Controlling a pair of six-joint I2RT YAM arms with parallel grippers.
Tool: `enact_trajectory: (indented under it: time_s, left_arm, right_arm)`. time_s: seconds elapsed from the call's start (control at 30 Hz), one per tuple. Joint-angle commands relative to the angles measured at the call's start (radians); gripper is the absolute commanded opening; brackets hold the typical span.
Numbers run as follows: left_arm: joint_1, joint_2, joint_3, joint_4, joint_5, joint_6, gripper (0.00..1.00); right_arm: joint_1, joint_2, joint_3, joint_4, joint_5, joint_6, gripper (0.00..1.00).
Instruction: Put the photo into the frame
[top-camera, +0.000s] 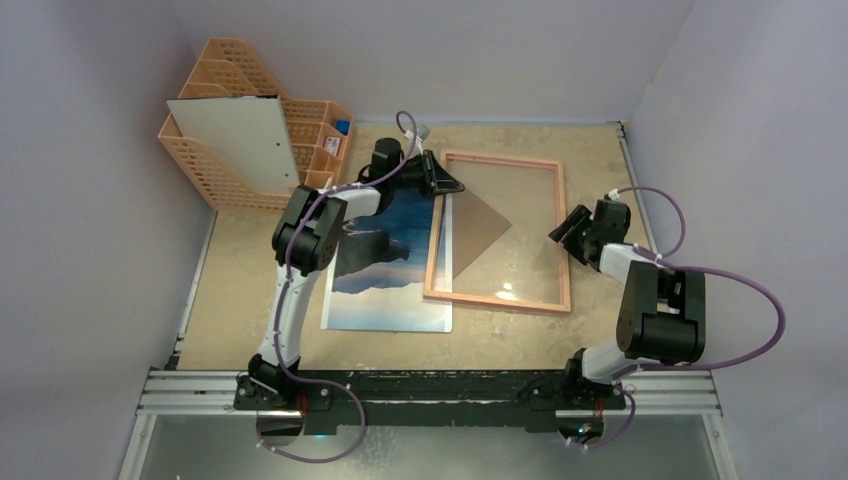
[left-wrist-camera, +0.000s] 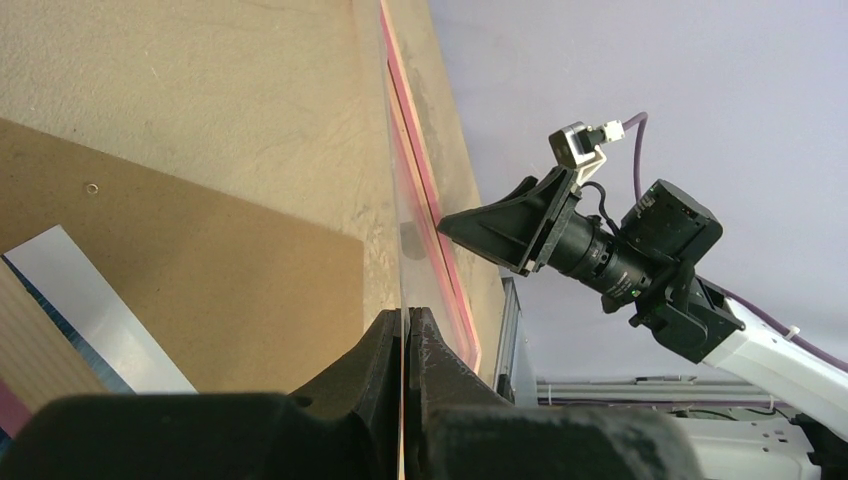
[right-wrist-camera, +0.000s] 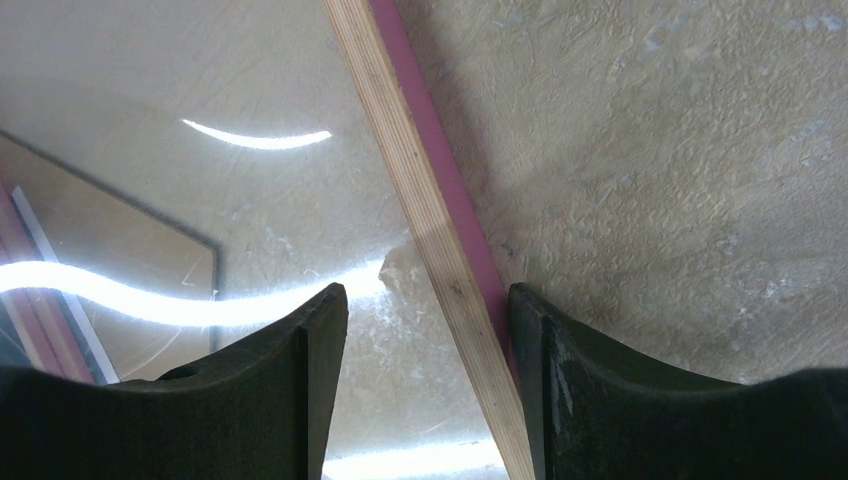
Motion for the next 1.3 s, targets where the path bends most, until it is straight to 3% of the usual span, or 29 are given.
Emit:
enact_trajectory:
  time_s: [0.0,0.33,0.63,0.83,1.1,1.27]
  left_arm:
    - [-0.025,0.007,0.033,0.058,0.02,0.012,0.0]
    - [-0.03,0.054,0.064,0.074,0.021,0.045,0.0]
    - [-0.035,0.042,0.045,-0.092,-0.031,0.194,0.0]
    - [-0.035,0.016,0.042,-0.257,-0.099,0.216,0.0]
    - [-0.035,-0.099,-0.025,-0.325,-0.127,0.262,0.0]
    - [-0.035,-0.156,-0.045,-0.339,-0.127,0.33,0.0]
  right_arm:
    - [0.008,0.023,-0.029,-0.022,-0.051,-0.009,0.63]
    - [0.007,0.012,-0.038,-0.008,-0.056,-0.018,0.69]
    - [0.007,-0.032,-0.054,0.016,-0.074,-0.017,0.79]
    - [0.009,0.001,-0.056,0.045,-0.191,-0.04,0.79]
    - [0.066,0.072,-0.044,0.083,-0.37,-0.07,0.79]
    - [0.076,0.068,-0.044,0.092,-0.392,-0.065,0.79]
